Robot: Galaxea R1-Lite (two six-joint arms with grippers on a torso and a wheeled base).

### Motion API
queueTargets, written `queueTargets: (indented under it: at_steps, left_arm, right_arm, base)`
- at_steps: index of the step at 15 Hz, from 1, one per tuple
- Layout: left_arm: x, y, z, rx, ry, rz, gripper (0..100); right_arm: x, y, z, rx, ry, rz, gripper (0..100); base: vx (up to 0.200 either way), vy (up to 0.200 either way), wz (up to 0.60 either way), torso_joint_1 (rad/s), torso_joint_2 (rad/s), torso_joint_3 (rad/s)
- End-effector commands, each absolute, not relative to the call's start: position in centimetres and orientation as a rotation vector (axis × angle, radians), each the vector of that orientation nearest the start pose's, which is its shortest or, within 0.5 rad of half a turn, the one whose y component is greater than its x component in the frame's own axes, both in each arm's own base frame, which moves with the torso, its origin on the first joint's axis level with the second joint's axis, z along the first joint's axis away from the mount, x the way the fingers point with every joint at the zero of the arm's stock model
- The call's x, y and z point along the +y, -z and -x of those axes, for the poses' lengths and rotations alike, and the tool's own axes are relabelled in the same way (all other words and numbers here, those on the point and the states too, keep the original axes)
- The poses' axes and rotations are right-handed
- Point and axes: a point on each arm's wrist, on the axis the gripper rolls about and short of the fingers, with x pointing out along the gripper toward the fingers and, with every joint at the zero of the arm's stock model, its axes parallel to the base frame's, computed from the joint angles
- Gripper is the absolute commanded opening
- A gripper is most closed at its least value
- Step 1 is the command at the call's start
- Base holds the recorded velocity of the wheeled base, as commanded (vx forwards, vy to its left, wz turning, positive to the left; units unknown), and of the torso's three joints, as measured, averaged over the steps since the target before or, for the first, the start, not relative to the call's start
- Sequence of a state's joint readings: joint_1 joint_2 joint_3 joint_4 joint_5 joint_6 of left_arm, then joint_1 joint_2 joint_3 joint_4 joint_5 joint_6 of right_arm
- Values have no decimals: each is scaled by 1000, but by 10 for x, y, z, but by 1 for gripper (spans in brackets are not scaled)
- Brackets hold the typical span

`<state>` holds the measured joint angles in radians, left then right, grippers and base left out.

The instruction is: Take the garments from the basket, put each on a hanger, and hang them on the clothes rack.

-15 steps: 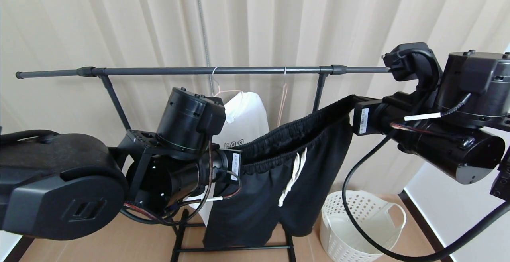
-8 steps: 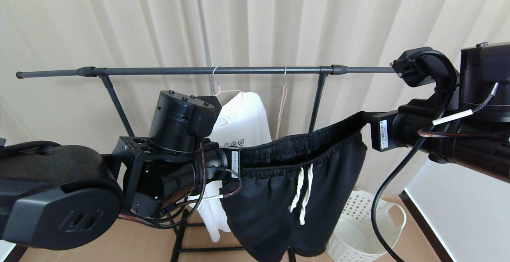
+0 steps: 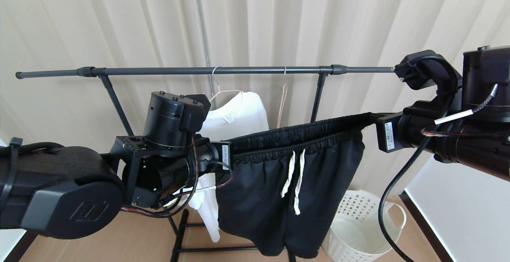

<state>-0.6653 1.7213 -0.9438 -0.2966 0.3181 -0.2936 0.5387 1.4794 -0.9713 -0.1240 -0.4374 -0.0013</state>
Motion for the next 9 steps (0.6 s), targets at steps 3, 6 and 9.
queueTargets:
  at_steps: [3,6,9]
  left_arm:
    - [-177,-186,-251,454,253,63,0]
    - [-176,-187,-249,454,253,61,0]
    - [-177,-187,-249,453,259,62,0]
  right_arm:
    - [117,-231,-240,378,-50,193,0]
    - [116,-231,-240,379,-44,192,0]
    - [114,-230,-238,383,-50,209,0]
  base:
    - [0,0,0,0,0,0]
    - [0,0,0,0,0,0]
    - [0,0,0,0,0,0]
